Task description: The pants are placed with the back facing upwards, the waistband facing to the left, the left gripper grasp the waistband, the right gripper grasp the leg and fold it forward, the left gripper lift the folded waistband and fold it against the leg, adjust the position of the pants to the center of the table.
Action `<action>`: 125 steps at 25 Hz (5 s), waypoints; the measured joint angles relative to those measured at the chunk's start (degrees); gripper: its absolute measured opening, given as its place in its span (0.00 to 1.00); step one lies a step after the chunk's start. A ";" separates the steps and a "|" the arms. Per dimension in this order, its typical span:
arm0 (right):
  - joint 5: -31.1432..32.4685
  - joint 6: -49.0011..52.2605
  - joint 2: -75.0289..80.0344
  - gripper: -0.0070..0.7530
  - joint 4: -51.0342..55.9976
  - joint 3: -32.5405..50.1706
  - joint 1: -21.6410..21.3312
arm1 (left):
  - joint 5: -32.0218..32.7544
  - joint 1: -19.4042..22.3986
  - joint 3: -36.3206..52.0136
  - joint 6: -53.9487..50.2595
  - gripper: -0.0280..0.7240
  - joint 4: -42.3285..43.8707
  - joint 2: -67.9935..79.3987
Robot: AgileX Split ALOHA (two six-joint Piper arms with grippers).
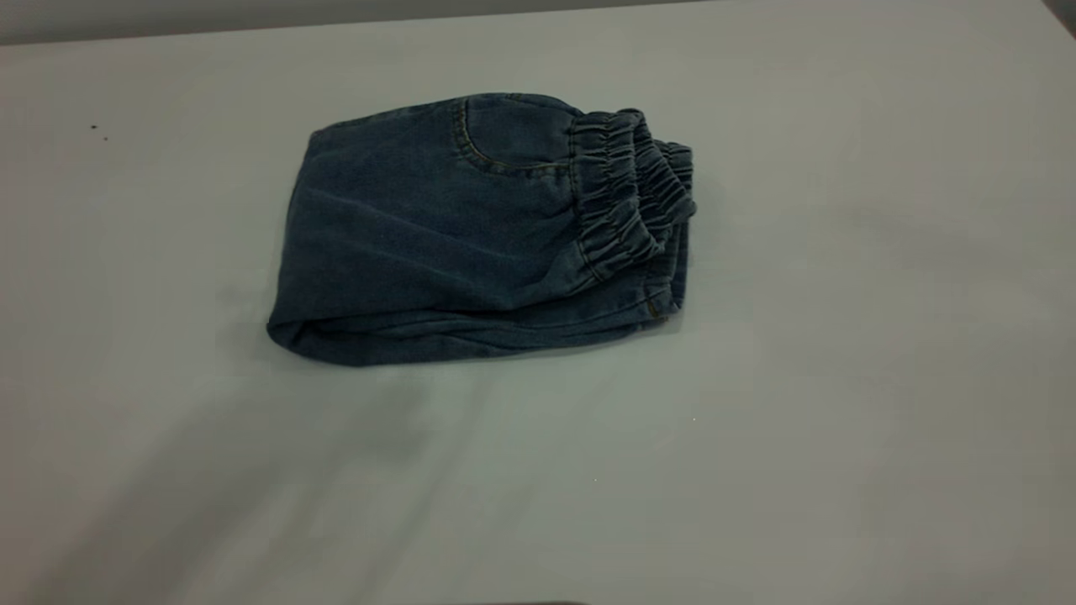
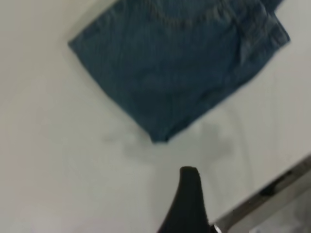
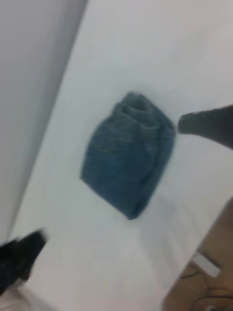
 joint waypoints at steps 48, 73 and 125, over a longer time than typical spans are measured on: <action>-7.28 0.15 -31.18 0.68 -5.46 40.64 0.00 | -2.35 0.00 54.65 -2.10 0.79 0.00 -66.96; -7.35 0.19 -31.18 0.68 -5.29 40.67 -7.77 | -2.99 26.68 54.83 -2.22 0.79 0.00 -69.57; -7.71 7.08 -31.18 0.68 -10.99 40.71 -20.64 | -2.54 29.61 54.83 -2.26 0.79 0.00 -81.14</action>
